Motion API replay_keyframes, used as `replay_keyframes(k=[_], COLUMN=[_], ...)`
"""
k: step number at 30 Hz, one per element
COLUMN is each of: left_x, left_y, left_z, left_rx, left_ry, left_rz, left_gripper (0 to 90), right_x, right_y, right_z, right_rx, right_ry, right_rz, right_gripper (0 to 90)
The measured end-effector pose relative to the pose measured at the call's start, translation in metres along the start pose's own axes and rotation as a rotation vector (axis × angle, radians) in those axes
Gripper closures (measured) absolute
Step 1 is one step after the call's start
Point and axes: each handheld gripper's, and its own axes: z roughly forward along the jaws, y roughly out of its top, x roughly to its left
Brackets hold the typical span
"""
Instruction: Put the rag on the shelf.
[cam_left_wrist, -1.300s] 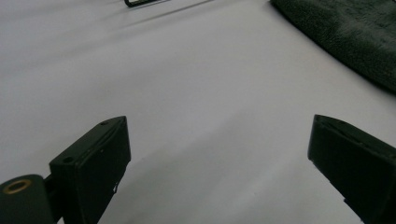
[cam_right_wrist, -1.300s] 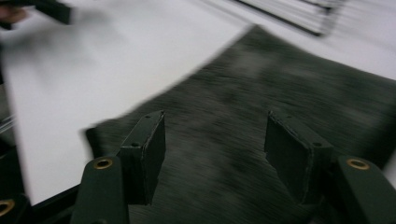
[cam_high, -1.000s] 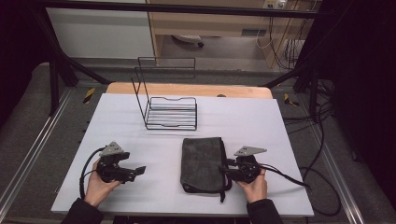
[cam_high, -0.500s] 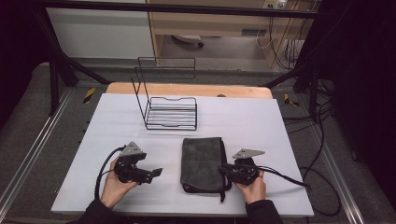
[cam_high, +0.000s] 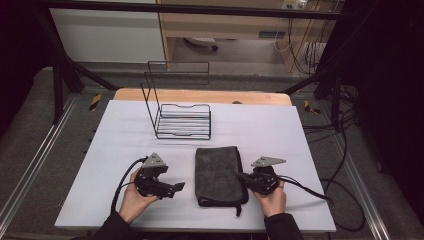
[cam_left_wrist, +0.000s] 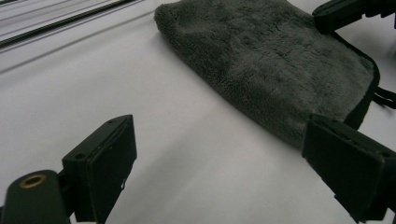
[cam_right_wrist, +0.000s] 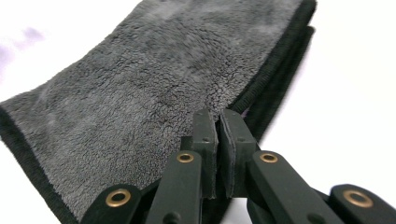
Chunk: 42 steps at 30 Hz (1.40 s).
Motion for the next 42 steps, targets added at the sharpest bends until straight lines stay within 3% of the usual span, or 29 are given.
replay_keyframes(k=[8, 12, 15, 21, 24, 25, 28, 34, 36, 42], left_x=[-0.012, -0.02, -0.028, -0.044, -0.047, -0.049, -0.052, -0.054, -0.056, -0.056], left_y=[0.005, 0.009, 0.01, 0.007, 0.004, 0.003, -0.002, -0.004, -0.004, -0.003], left_z=[0.009, 0.017, 0.026, 0.047, 0.051, 0.053, 0.056, 0.057, 0.058, 0.057], left_rx=[0.011, 0.012, 0.03, 0.094, 0.108, 0.112, 0.123, 0.118, 0.12, 0.121], left_ry=[-0.026, -0.05, -0.056, -0.069, -0.068, -0.069, -0.072, -0.089, -0.091, -0.094], left_rz=[-0.014, -0.052, -0.058, -0.074, -0.076, -0.078, -0.069, -0.111, -0.117, -0.133], left_gripper=[13.5, 17.2, 18.9, 30.9, 33.9, 38.5, 42.7, 55.3, 63.2, 77.0], right_x=[-0.003, -0.004, -0.005, -0.005, -0.006, -0.007, -0.008, -0.01, -0.012, -0.012], right_y=[-0.001, 0.0, 0.0, -0.004, -0.006, -0.007, -0.008, -0.009, -0.01, -0.01], right_z=[0.003, 0.001, 0.0, -0.001, 0.001, 0.002, 0.003, 0.007, 0.008, 0.008], right_rx=[0.022, 0.016, 0.011, -0.008, -0.003, -0.002, 0.0, 0.007, 0.008, 0.015], right_ry=[-0.029, -0.041, -0.047, -0.047, -0.054, -0.049, -0.047, -0.036, -0.001, 0.025], right_rz=[-0.014, -0.019, -0.029, -0.03, -0.037, -0.028, -0.022, -0.003, 0.021, 0.038], right_gripper=[83.7, 83.4, 82.4, 58.0, 55.5, 53.5, 53.1, 53.8, 61.1, 68.1])
